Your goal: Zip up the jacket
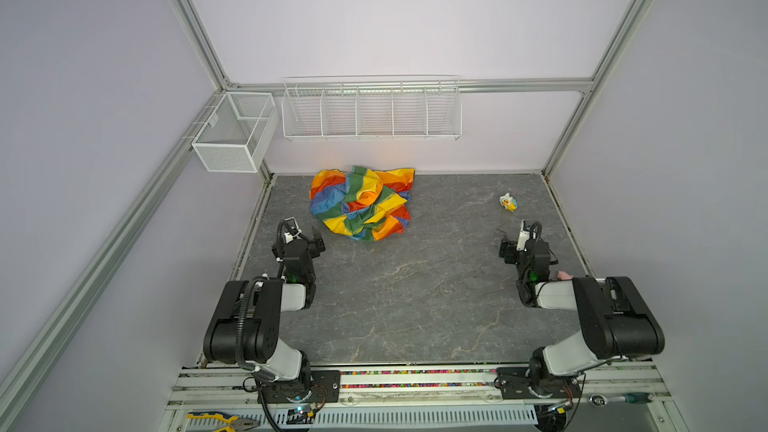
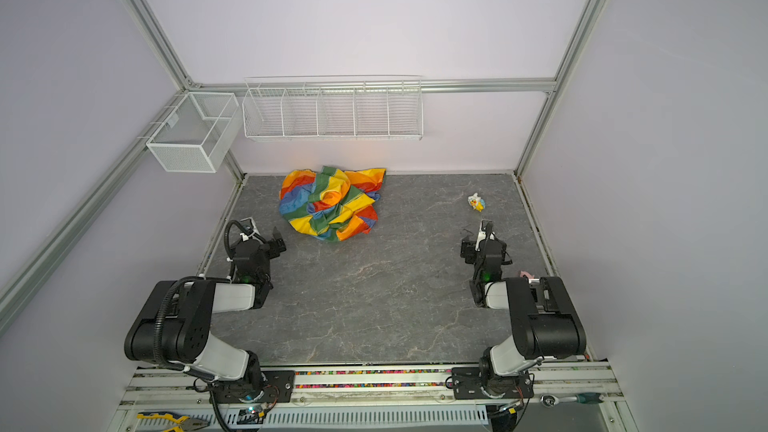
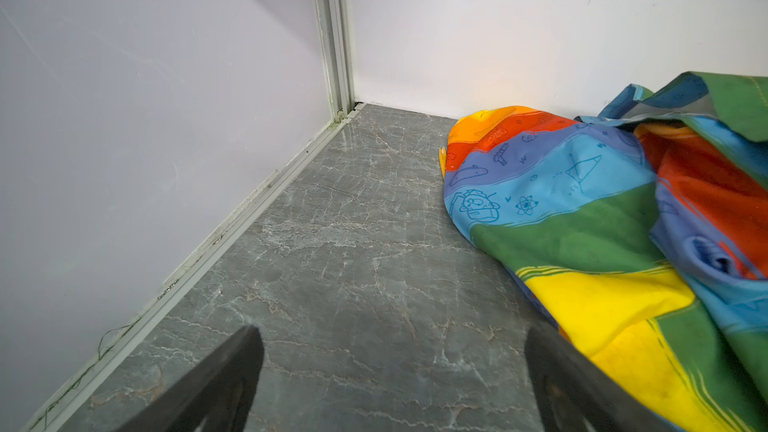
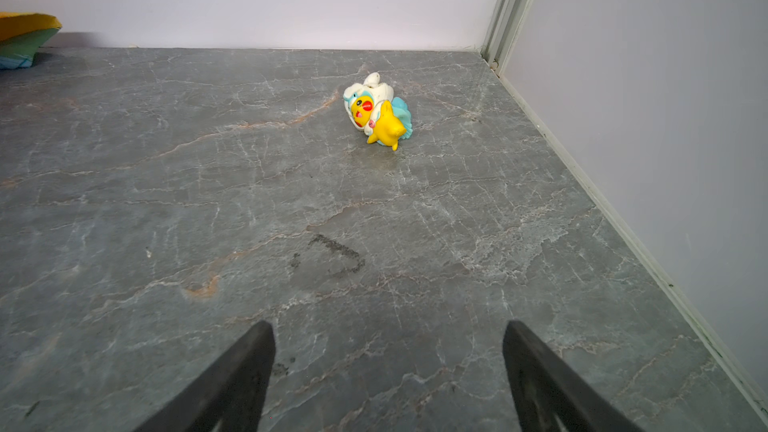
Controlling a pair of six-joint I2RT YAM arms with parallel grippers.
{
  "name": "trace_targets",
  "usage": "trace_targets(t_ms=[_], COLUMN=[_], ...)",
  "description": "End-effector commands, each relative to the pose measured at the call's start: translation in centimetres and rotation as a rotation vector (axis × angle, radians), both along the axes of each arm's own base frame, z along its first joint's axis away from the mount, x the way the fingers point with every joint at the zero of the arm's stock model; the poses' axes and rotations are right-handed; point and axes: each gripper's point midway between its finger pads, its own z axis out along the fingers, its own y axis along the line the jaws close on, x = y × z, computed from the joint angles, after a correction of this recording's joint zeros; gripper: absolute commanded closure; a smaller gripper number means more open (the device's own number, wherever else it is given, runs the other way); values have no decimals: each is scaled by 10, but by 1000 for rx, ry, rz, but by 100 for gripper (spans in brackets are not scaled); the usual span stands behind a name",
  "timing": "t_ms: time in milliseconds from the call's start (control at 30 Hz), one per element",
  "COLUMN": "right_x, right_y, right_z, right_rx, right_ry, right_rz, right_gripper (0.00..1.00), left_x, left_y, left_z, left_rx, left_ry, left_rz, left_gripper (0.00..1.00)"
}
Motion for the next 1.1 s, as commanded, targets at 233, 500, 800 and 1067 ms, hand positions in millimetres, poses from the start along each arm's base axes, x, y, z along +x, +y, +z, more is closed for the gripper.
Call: trace_targets(t_ms=[233, 500, 800, 1067], right_x=[1, -4, -26, -25], right_y=[-2, -16, 3, 50], right_z=[11, 56, 157, 153], right_rx=[-17, -11, 229, 587], right_ry=[-35, -24, 34, 204], right_rz=[-8, -93, -73, 109], right_gripper=[12, 11, 12, 3], left_x=[-2, -26, -52, -46], left_y=[3, 29, 22, -43], left_z=[8, 78, 150, 156], left_rx=[18, -28, -431, -705], left_ry=[-20, -95, -177, -74], left_rz=[35, 220, 239, -147], left_gripper=[1, 1, 1, 4])
